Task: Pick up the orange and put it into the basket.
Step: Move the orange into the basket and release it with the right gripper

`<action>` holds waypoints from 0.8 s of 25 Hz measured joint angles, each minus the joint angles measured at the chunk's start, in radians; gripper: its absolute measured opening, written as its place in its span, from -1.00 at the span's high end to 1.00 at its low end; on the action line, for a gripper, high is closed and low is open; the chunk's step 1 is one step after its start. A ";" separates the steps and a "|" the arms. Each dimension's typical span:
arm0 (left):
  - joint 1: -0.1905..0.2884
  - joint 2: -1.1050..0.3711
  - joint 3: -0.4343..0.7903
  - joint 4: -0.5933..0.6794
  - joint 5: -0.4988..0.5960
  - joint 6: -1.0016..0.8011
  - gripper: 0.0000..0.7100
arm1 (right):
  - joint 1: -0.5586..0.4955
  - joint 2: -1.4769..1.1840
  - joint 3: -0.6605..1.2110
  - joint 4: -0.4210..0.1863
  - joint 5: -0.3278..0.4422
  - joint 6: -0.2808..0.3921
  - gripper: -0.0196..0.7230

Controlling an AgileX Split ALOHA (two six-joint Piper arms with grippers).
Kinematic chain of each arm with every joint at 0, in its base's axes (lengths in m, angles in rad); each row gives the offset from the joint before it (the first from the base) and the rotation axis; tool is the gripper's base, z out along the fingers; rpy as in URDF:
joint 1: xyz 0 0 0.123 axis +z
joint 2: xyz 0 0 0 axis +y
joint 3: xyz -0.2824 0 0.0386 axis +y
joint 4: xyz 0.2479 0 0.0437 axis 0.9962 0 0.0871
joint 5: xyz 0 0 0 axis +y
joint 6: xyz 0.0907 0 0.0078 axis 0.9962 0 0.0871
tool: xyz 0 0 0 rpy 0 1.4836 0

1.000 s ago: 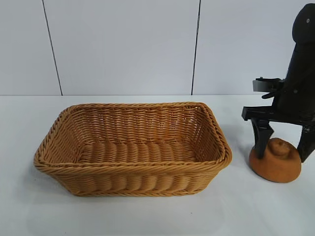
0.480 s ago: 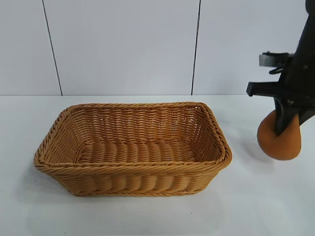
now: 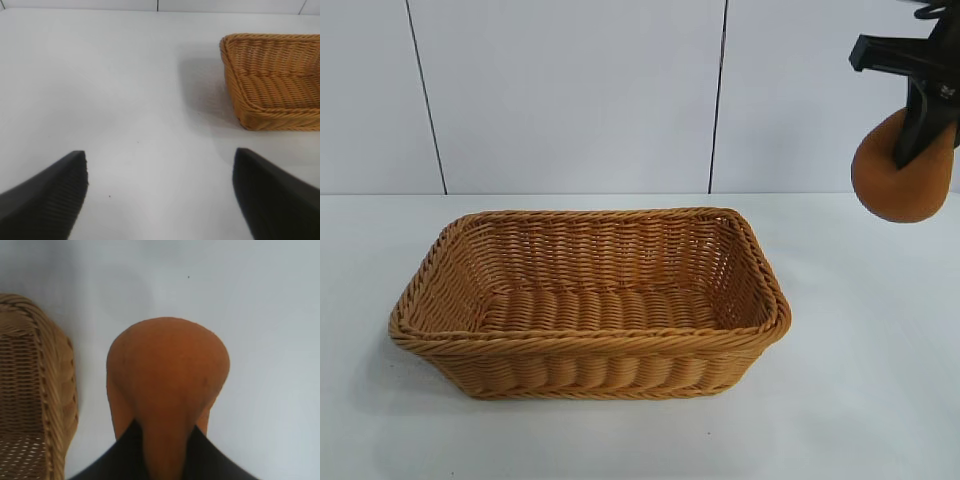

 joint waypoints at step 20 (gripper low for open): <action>0.000 0.000 0.000 0.000 0.000 0.000 -0.61 | 0.275 0.013 -0.077 0.216 -0.103 0.002 0.83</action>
